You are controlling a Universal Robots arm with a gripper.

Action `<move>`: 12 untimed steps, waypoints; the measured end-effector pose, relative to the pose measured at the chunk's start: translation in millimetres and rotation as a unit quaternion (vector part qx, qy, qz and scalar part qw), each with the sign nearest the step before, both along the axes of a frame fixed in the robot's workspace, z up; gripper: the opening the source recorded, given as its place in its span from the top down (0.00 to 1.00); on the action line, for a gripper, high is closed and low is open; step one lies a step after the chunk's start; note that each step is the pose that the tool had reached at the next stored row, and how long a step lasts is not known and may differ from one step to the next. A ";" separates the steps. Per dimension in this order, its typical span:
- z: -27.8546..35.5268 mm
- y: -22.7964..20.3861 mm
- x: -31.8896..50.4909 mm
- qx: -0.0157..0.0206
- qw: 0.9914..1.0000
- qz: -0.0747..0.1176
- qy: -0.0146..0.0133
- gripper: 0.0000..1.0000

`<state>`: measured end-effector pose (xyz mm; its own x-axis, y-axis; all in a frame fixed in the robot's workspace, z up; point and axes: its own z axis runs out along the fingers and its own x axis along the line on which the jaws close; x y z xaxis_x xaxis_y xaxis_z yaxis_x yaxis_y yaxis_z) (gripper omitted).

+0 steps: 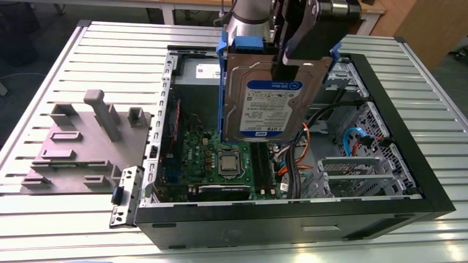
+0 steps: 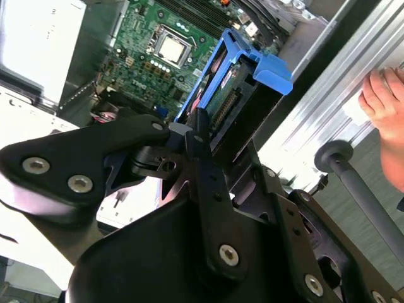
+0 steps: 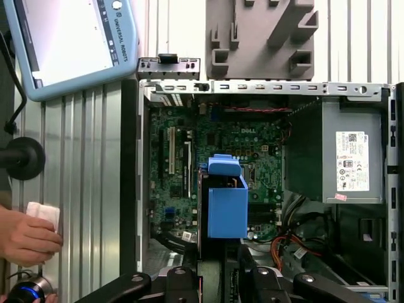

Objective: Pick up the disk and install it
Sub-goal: 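Pick up the disk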

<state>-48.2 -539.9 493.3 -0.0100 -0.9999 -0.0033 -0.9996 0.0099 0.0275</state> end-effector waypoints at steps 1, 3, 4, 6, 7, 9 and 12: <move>-0.1 -2.0 0.0 0.000 1.000 0.000 0.000 0.65; -0.2 -6.1 0.0 0.000 1.000 0.000 0.000 0.65; -0.3 -7.8 0.0 0.000 1.000 0.000 0.000 0.65; -0.4 -10.5 0.0 0.000 1.000 0.000 0.000 0.65; -0.5 -12.0 0.0 0.000 1.000 0.000 0.000 0.65; -0.7 -15.2 0.0 0.000 1.000 0.000 0.000 0.65; -1.1 -18.7 1.2 0.000 1.000 0.000 0.000 0.65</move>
<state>-47.0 -558.6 492.2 -0.0101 -0.9999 -0.0035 -0.9996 0.0100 0.0275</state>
